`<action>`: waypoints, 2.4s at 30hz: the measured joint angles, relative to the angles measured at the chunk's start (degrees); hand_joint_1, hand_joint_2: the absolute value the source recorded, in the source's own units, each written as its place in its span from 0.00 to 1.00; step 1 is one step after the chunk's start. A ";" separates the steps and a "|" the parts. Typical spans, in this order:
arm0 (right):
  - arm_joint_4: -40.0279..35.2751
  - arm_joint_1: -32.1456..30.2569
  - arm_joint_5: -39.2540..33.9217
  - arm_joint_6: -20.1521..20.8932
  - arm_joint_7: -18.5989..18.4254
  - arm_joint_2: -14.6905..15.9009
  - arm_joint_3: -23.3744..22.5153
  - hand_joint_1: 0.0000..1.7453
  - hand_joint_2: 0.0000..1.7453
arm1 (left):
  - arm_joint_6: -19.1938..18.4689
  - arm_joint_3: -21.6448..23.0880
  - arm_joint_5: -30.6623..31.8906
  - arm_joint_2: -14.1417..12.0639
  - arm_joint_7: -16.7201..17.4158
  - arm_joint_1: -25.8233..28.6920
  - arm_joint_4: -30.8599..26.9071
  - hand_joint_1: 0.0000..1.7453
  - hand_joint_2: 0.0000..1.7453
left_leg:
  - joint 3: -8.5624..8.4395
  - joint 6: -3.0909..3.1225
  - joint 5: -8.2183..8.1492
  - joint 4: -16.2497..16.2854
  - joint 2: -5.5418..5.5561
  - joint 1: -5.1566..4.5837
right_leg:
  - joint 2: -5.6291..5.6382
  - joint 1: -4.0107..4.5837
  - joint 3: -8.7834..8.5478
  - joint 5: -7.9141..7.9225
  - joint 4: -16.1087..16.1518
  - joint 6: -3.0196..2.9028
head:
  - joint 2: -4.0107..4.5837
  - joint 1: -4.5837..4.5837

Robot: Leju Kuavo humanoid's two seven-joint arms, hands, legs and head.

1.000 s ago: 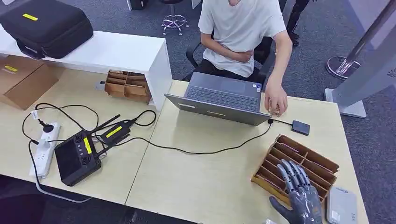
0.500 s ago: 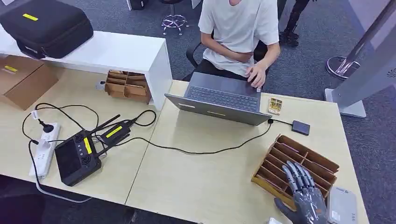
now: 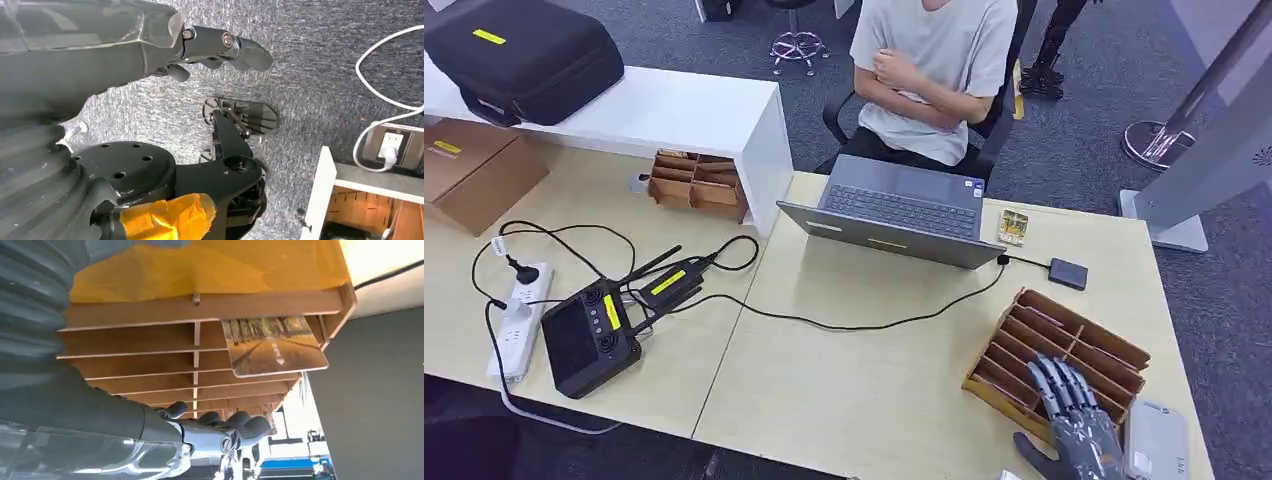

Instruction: Pass the card to the sensor for recognition and then transmit it.

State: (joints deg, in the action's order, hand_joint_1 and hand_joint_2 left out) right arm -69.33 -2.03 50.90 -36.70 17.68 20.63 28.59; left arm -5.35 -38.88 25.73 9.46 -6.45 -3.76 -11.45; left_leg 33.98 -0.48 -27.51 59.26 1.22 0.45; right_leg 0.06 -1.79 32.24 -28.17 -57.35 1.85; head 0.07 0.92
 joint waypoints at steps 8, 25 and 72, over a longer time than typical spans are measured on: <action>0.88 0.25 -0.50 -0.46 0.63 -0.07 -0.02 1.00 1.00 | -0.09 0.00 0.07 0.00 0.00 0.00 0.00 0.00 1.00 | -0.02 0.00 0.00 0.00 -0.01 0.00 | 0.01 0.00 0.00 0.00 0.00 0.00 | 0.00 0.02; 1.16 2.08 -0.57 -0.44 0.85 -0.61 -0.22 0.76 1.00 | -0.28 0.00 0.20 0.24 0.17 -0.02 0.00 0.00 1.00 | -0.35 0.00 -0.01 0.00 -0.03 0.01 | 0.01 0.01 -0.32 -0.01 0.02 0.01 | 0.00 0.00; -5.94 -3.82 2.62 -1.33 17.20 -13.57 -16.46 0.00 1.00 | -0.33 -0.09 0.66 0.24 0.20 0.09 0.00 0.00 1.00 | -0.30 -0.03 -0.02 -0.02 -0.03 0.06 | 0.03 0.07 -0.27 -0.05 0.00 -0.05 | 0.00 0.00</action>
State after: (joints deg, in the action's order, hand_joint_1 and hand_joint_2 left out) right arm -75.28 -5.85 53.53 -38.03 34.88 7.06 12.13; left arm -5.68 -38.97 26.38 9.71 -6.25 -3.66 -11.45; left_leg 33.68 -0.51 -27.54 59.24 1.19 0.51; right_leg 0.09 -1.72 31.97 -28.22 -57.35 1.80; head 0.07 0.92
